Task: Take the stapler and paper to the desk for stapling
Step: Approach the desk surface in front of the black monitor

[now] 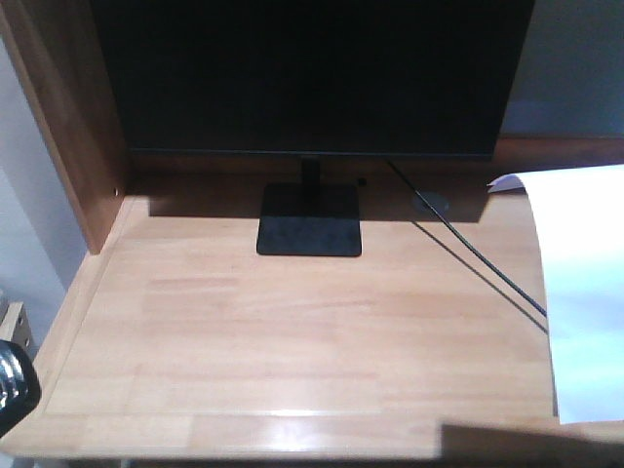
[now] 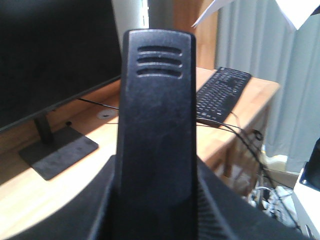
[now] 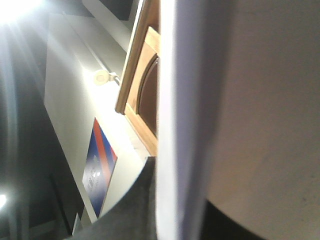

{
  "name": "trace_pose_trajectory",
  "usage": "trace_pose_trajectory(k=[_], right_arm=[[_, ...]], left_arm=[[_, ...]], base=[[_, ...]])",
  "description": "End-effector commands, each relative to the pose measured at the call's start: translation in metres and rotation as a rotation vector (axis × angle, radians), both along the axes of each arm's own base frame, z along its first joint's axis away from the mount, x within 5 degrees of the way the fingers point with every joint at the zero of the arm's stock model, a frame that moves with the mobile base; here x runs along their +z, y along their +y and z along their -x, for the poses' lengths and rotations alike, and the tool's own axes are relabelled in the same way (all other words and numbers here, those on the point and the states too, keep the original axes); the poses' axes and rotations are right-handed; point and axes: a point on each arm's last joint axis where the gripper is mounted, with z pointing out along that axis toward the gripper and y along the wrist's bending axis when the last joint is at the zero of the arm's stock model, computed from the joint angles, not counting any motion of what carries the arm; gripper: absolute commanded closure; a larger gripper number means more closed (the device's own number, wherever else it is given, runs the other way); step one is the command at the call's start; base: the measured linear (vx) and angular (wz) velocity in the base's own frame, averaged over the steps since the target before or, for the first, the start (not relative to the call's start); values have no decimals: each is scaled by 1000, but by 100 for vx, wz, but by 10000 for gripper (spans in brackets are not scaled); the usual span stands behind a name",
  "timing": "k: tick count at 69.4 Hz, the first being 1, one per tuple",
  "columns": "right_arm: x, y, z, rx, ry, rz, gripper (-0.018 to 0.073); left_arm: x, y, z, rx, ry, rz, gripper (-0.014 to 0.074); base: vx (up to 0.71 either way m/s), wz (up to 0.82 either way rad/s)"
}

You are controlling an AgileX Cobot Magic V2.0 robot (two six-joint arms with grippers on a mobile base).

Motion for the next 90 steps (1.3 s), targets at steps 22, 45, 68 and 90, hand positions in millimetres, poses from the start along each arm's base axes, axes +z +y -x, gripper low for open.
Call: trace_pose_trajectory(k=[22, 45, 68, 90], right_arm=[[11, 0, 4, -2, -56, -6, 565], [11, 0, 4, -6, -60, -2, 565], [11, 0, 4, -2, -62, -3, 565], [11, 0, 4, -2, -62, -3, 565]], left_arm=[[18, 0, -1, 9, -71, 108, 603], [18, 0, -1, 5, -69, 107, 603], [18, 0, -1, 6, -71, 108, 603], [18, 0, -1, 6, -71, 108, 603]], base=[[25, 3], [5, -10], [-1, 2], [0, 0]])
